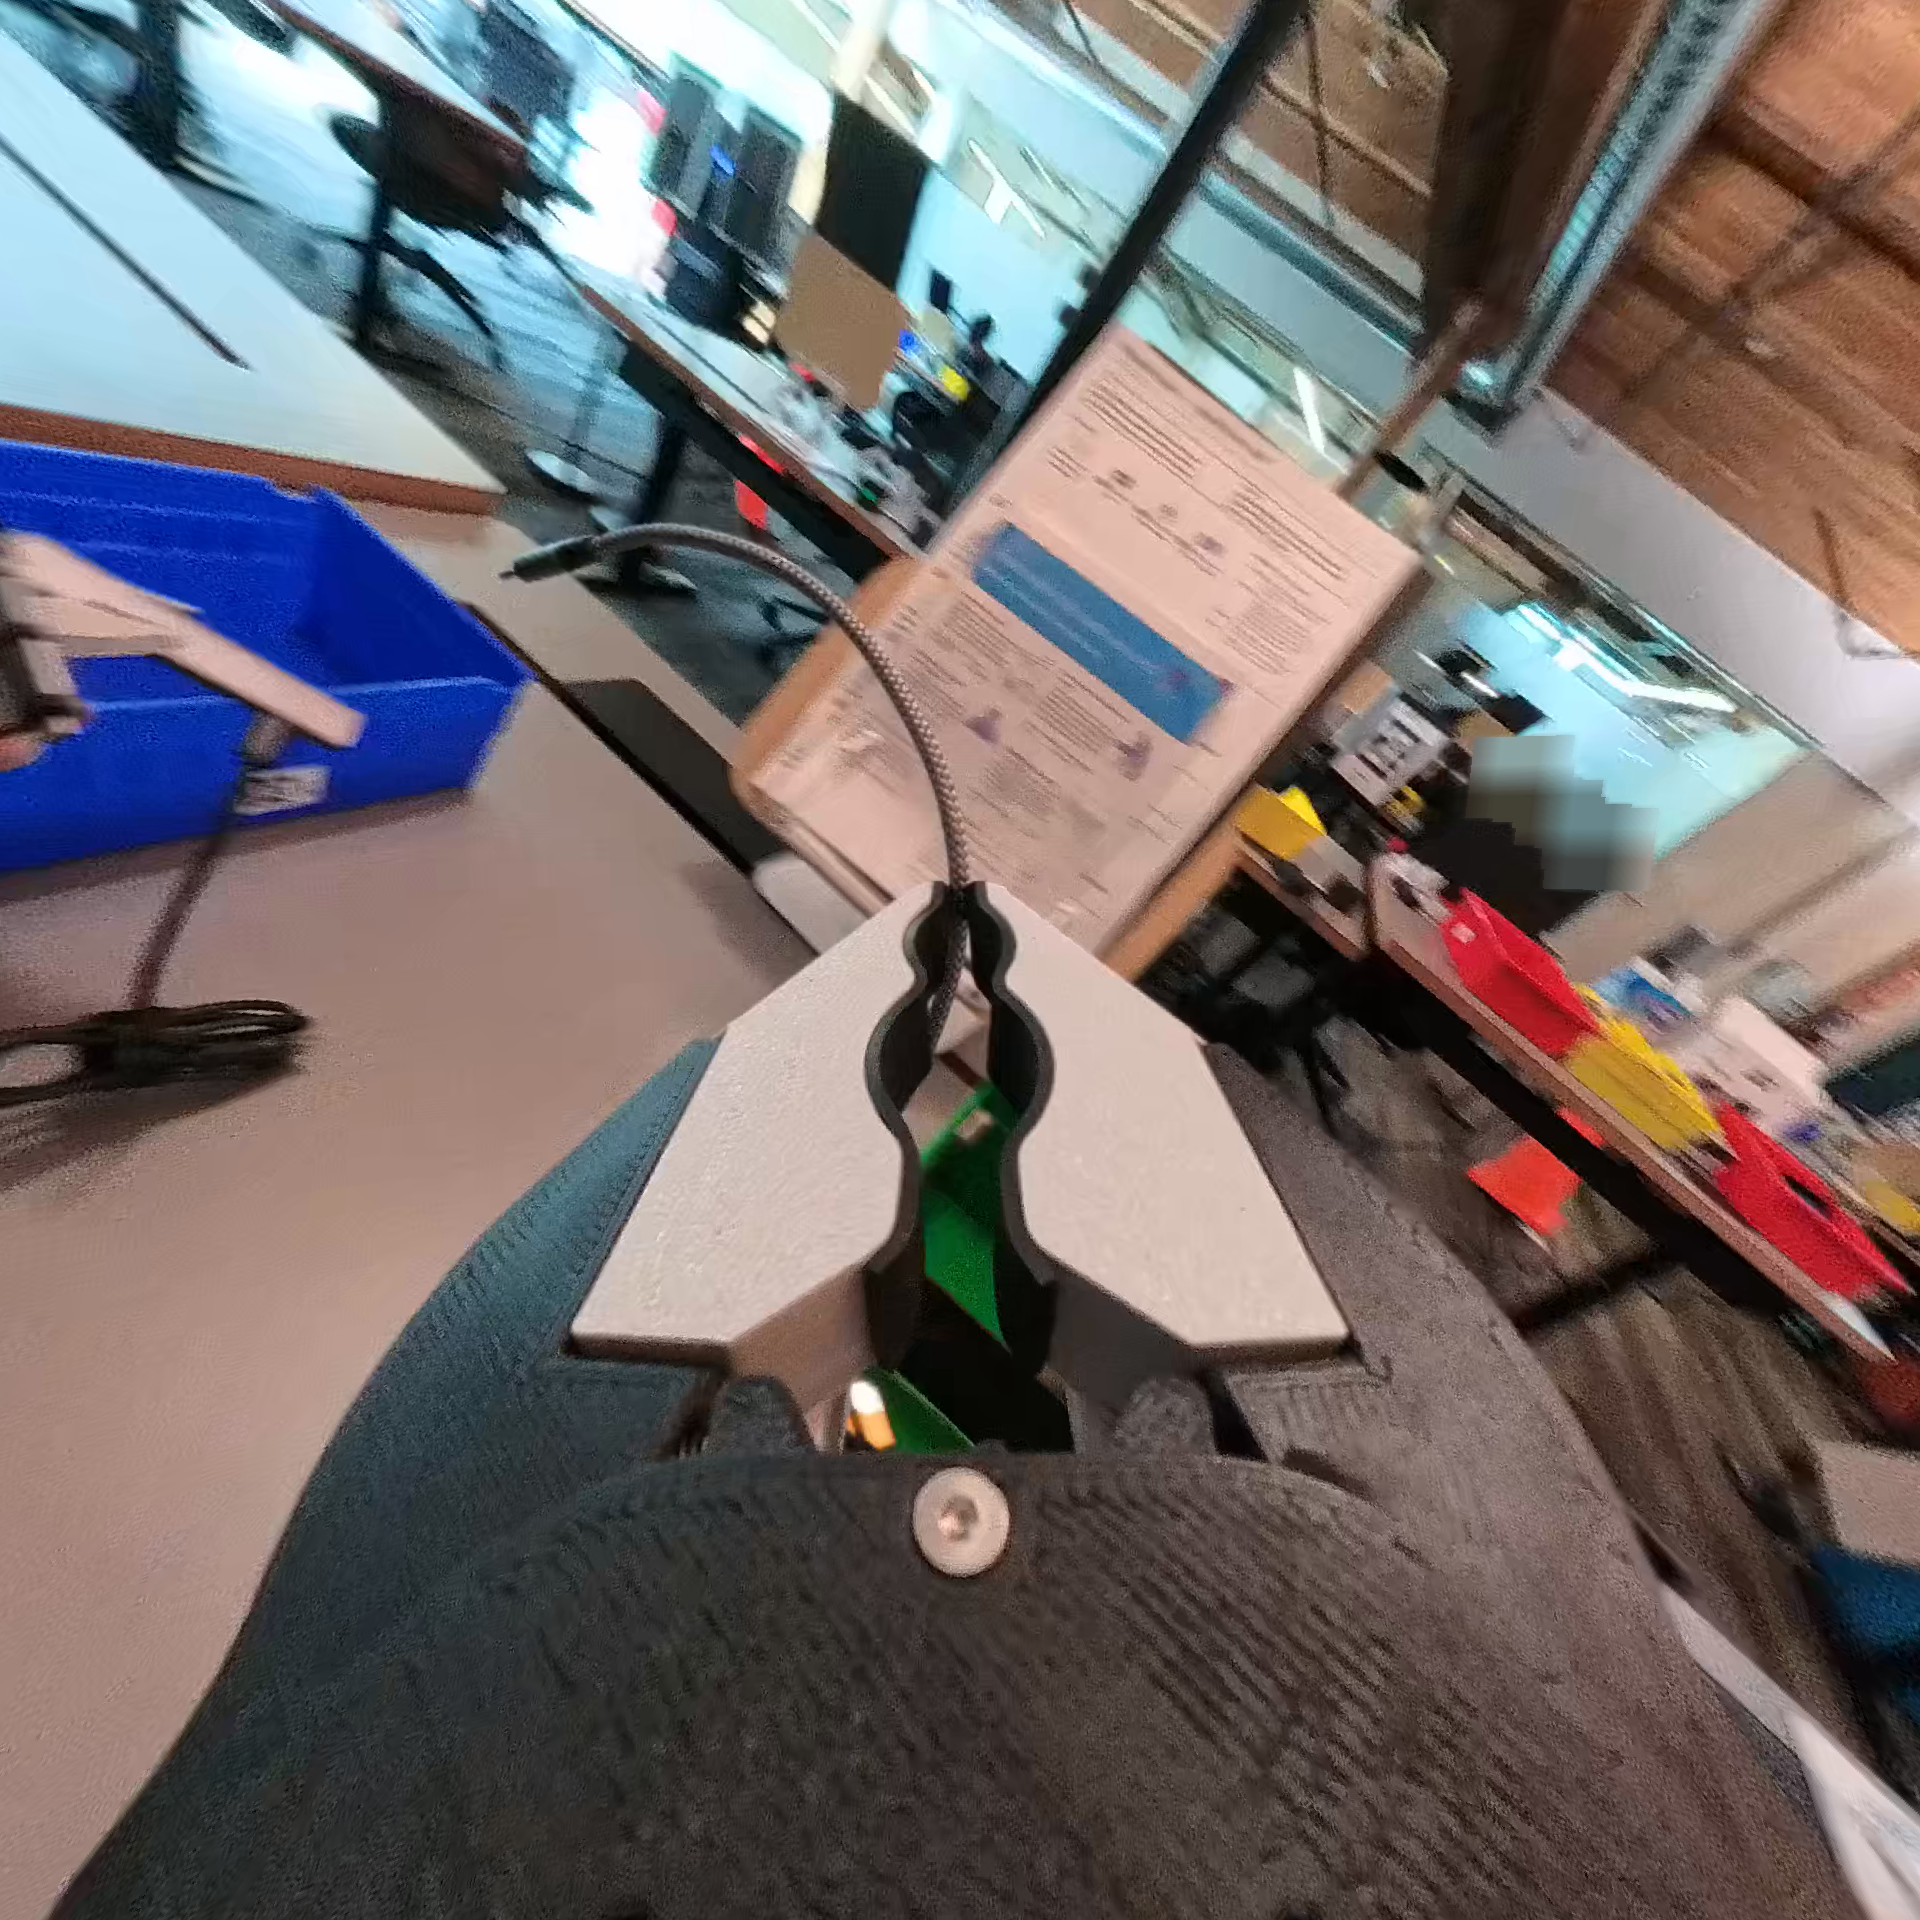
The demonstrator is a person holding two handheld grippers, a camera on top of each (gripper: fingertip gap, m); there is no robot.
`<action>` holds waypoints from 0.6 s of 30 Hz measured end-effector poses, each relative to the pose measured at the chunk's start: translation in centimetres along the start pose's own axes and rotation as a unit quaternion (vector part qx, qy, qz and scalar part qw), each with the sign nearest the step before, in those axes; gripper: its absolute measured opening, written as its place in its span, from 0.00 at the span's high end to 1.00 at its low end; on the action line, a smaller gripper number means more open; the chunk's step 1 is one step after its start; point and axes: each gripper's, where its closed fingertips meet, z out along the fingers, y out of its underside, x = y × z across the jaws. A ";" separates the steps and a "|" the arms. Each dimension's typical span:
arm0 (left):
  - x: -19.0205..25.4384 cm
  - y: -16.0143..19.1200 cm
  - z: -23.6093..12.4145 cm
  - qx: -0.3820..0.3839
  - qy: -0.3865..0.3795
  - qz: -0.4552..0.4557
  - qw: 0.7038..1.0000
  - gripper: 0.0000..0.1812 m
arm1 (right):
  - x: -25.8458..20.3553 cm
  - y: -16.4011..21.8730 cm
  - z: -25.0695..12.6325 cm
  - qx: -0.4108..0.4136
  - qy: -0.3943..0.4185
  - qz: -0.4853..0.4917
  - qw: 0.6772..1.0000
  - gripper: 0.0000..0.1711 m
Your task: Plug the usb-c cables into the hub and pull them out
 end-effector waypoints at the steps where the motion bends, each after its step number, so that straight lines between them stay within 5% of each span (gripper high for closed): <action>1: 0.0 0.0 0.0 0.000 0.001 0.000 1.000 0.89 | 2.0 -0.1 -0.4 -0.019 0.024 -0.009 1.000 0.99; 6: -0.1 0.3 0.1 -0.003 0.004 -0.006 1.000 0.89 | 9.4 0.8 -0.9 -0.089 0.089 -0.064 0.990 0.99; 12: 0.2 0.4 0.2 -0.006 0.009 -0.004 1.000 0.89 | 12.3 2.4 0.5 -0.113 0.096 -0.059 0.987 0.99; 18: 0.4 0.5 0.2 -0.007 0.015 -0.009 1.000 0.89 | 8.5 12.0 1.2 -0.226 0.006 -0.063 0.972 0.99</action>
